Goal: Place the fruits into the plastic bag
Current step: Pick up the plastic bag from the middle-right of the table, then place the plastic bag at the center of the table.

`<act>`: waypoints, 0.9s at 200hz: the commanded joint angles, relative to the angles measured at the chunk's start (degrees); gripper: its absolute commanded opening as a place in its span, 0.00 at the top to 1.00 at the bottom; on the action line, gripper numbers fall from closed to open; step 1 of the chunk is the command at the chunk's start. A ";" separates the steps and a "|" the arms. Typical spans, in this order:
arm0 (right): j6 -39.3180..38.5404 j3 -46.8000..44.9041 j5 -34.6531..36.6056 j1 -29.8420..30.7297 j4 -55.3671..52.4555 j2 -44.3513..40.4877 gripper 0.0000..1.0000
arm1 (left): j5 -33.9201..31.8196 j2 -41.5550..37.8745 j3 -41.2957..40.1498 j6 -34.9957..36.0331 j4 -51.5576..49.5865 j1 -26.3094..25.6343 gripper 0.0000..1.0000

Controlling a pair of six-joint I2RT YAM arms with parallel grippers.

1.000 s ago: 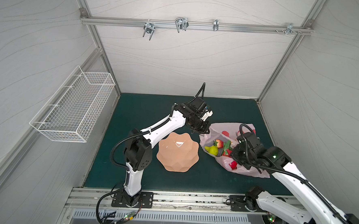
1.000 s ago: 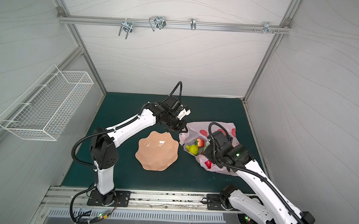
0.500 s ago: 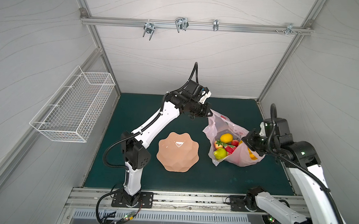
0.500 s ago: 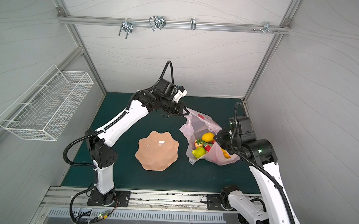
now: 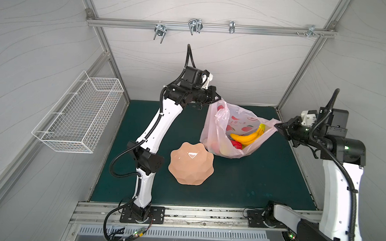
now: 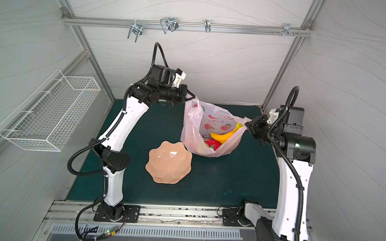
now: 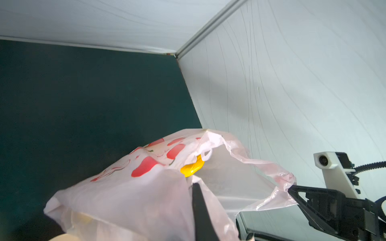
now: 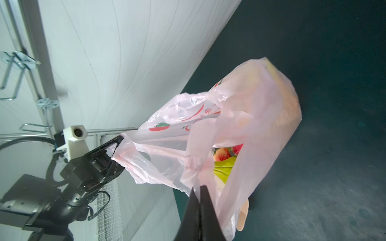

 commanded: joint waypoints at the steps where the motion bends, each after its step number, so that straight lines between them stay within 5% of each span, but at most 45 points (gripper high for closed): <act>1: 3.08 -0.41 -9.11 -3.23 9.73 0.35 1.00 | 0.31 -0.79 2.66 -1.93 2.50 4.22 1.00; 67: 7.35 -1.34 -12.46 -1.74 21.63 3.50 1.00 | 2.30 -1.00 0.32 2.35 1.72 7.53 1.00; 180: 5.85 -6.63 -4.83 16.37 22.61 2.82 1.00 | 3.42 -2.19 -2.90 4.14 1.93 14.75 1.00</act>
